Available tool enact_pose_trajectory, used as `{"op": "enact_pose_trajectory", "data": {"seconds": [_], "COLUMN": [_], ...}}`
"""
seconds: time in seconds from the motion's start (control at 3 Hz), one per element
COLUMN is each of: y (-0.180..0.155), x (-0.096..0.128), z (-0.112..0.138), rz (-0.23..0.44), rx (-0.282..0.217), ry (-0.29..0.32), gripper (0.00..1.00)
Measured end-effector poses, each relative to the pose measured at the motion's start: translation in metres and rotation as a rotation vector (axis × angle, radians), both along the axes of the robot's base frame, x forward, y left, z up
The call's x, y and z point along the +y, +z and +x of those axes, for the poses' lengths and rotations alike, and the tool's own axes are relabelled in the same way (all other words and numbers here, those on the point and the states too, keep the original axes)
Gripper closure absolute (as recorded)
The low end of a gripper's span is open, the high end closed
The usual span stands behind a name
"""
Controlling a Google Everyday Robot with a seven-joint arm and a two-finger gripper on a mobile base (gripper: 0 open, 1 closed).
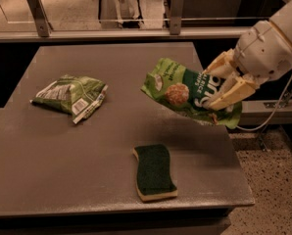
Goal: Move green rice chip bag near sponge
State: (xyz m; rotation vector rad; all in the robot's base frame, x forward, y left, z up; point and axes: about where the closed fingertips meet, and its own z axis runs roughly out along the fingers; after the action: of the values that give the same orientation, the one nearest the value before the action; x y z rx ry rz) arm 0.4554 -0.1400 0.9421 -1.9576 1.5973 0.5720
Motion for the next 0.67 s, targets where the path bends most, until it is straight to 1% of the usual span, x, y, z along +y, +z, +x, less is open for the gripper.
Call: {"op": "enact_pose_trajectory", "data": {"seconds": [0.33, 0.67], "y": [-0.007, -0.013], "x": [0.009, 0.025], "z": [-0.026, -0.043], "rz": [0.07, 0.124], "rx": [-0.007, -0.031], "ry": [0.047, 0.107], "gripper": [0.82, 0.58]}}
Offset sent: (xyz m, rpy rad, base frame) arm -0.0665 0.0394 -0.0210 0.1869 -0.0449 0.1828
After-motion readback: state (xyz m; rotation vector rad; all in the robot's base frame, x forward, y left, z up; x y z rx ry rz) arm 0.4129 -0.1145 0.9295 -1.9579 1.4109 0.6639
